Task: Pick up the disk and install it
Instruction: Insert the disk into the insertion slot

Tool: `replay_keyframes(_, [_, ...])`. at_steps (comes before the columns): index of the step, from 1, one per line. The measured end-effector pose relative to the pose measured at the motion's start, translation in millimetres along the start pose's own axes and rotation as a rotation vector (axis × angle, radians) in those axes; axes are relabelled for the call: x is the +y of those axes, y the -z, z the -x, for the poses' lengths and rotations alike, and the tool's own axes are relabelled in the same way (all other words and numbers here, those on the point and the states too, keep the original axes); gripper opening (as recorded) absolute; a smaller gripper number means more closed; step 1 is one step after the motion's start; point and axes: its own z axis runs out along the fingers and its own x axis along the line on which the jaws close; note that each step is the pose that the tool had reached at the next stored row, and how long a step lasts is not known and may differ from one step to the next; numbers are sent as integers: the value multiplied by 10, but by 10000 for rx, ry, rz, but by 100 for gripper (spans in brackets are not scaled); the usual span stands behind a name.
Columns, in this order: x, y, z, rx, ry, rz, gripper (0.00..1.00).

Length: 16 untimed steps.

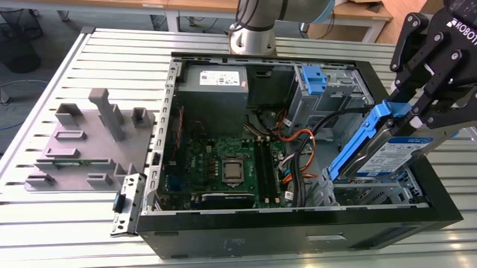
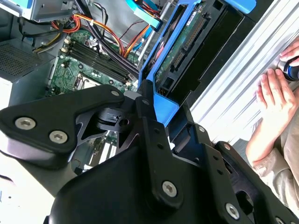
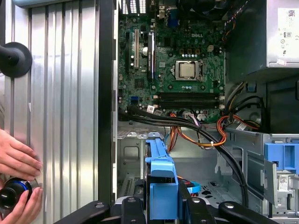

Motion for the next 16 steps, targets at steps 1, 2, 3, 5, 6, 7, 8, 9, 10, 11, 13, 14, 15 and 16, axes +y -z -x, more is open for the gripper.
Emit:
replay_keyframes(1, [0,-9,0,0,0,0,36])
replay_keyframes(2, [0,-18,0,0,0,-1,36])
replay_keyframes(3, [0,-29,-1,-1,0,0,36])
replay_keyframes(5, [0,-52,-1,-1,0,0,36])
replay_keyframes(6, [-1,-64,-1,0,0,0,36])
replay_keyframes(7, [-1,-73,-1,0,0,0,36])
replay_keyframes(8, [-1,-78,-1,0,0,0,36])
replay_keyframes(9, [-1,-78,-2,0,0,0,36])
replay_keyframes(10, [-1,-78,-2,1,0,0,36])
replay_keyframes(11, [-1,-78,-2,1,0,0,36])
replay_keyframes(13, [-1,-80,-2,0,0,0,36])
replay_keyframes(14, [-1,-86,-2,-2,0,0,36])
replay_keyframes(15, [-1,-94,-2,-1,0,0,36])
replay_keyframes(16, [-1,-105,-3,-1,0,0,36])
